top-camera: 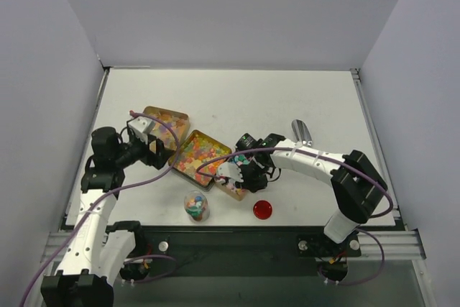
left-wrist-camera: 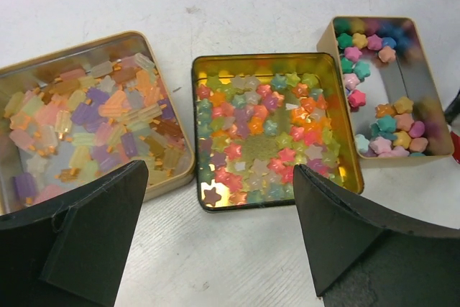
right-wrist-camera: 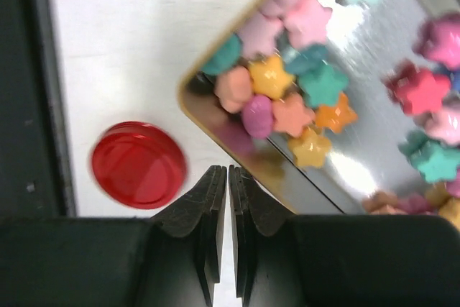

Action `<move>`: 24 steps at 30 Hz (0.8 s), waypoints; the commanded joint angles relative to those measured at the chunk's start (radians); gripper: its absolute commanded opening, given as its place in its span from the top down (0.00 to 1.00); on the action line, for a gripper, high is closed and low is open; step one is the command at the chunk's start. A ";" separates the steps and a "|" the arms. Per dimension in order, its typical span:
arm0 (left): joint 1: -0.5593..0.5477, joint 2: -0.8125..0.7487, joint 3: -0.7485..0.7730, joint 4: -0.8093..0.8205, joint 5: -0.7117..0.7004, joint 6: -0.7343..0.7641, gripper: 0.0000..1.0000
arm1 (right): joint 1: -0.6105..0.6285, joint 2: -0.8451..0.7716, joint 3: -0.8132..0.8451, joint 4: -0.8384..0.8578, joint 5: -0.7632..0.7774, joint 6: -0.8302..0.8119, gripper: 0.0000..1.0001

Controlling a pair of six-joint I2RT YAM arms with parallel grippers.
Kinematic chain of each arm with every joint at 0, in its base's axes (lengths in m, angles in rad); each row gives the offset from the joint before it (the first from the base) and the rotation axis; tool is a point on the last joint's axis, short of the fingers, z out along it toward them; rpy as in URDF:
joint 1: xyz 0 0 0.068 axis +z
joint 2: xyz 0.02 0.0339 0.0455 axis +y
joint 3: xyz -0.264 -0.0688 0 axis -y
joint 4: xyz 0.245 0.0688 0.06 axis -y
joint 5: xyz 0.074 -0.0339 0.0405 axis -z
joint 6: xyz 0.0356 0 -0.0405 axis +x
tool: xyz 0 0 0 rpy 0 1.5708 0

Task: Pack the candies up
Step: Move the storage box to the center of the board.

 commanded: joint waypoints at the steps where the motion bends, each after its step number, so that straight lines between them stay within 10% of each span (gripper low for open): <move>1: 0.006 0.018 -0.005 0.043 -0.012 -0.040 0.07 | -0.050 0.038 0.065 0.130 0.043 0.002 0.90; 6: 0.006 0.045 -0.003 0.089 -0.009 -0.077 0.07 | -0.076 0.019 0.085 0.128 0.043 0.000 0.85; 20: 0.006 0.058 -0.037 0.152 -0.026 -0.106 0.07 | 0.031 -0.380 -0.234 -0.076 -0.110 -0.192 0.11; 24: 0.006 0.049 -0.040 0.152 -0.026 -0.121 0.07 | 0.080 -0.358 -0.239 -0.070 -0.115 -0.189 0.11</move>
